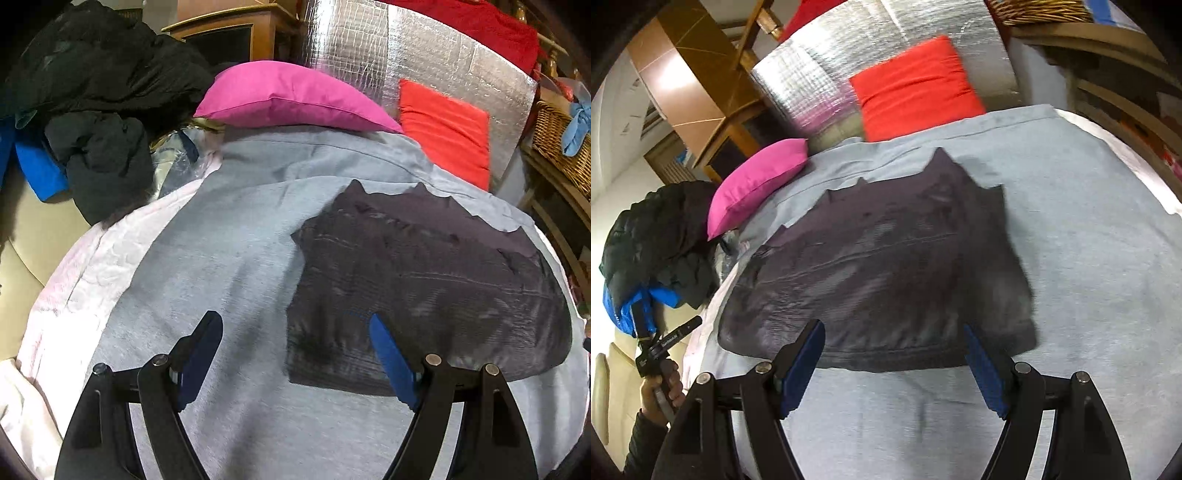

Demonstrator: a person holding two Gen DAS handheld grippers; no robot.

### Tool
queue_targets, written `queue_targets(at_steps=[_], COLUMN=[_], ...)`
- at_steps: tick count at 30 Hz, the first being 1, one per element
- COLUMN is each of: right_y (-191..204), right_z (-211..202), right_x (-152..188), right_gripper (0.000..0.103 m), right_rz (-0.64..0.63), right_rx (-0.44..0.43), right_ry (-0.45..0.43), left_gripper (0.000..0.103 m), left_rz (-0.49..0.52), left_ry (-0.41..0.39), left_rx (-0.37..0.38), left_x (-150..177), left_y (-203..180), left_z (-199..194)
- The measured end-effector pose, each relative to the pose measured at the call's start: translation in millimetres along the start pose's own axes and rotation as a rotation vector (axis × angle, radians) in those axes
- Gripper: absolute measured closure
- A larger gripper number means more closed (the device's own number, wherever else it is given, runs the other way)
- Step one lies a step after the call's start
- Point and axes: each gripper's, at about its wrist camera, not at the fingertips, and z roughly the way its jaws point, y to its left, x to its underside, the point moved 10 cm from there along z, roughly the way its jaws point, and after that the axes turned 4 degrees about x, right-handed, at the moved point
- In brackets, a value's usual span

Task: Fold large clothes

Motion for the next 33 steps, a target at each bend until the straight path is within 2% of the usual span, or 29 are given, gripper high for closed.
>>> queue_targets(at_steps=[3,5,7,8,10,12,14,17,18,21,23,25,30,33], right_y=[8.2,4.0,-11.8,-14.6,-10.0,-3.5,-11.3,-41.2,-57.7,-84.1,-95.3,-100.7,-105.5,-100.7], right_z=[16.2,38.4,72.1,75.8,64.2,46.1,27.2,22.4,26.9,53.1,76.2,94.6,131.1,136.1], right_x=[1.3,4.9,22.8,24.1,13.6,-3.6,-27.5,-55.0,-63.3,-72.1,-72.5,-72.8,-63.3,-65.0], right_gripper=[0.024,0.015,0.013,0.013,0.012,0.012,0.012,0.011,0.011,0.011,0.011,0.011,0.01,0.009], right_rz=[-0.007,0.01,0.072,0.089,0.117,0.095,0.057,0.074,0.099,0.136,0.161,0.17,0.203,0.176], right_rx=[-0.006,0.011,0.034,0.035,-0.017,-0.08,-0.06,-0.003,0.024,0.028,-0.005,-0.007,-0.078,-0.105], right_ry=[0.012,0.047,0.179,0.195,0.171,0.124,0.062,0.024,0.029,0.101,0.158,0.177,0.25,0.229], left_gripper=[0.021,0.021,0.021,0.021,0.021,0.021,0.021,0.02,0.02,0.02,0.02,0.02,0.02,0.021], left_rz=[0.001,-0.01,-0.042,-0.061,-0.108,-0.137,-0.142,-0.141,-0.142,-0.147,-0.151,-0.146,-0.164,-0.168], left_ry=[0.017,0.045,0.082,0.091,0.083,0.083,0.097,0.162,0.178,0.23,0.25,0.265,0.265,0.296], left_rx=[0.014,0.032,0.06,0.084,0.127,0.154,0.183,0.253,0.261,0.305,0.323,0.358,0.424,0.433], left_x=[6.0,10.5,14.9,14.5,7.3,-4.8,-13.1,-21.9,-23.3,-26.4,-28.8,-33.1,-48.5,-45.2], left_y=[-3.1,-3.5,0.6,3.3,12.8,21.6,23.6,19.1,17.8,10.6,7.7,1.7,-5.5,-6.1], left_z=[2.8,10.4,20.0,22.8,26.4,32.5,41.1,65.7,73.2,100.7,111.7,120.9,132.2,143.3])
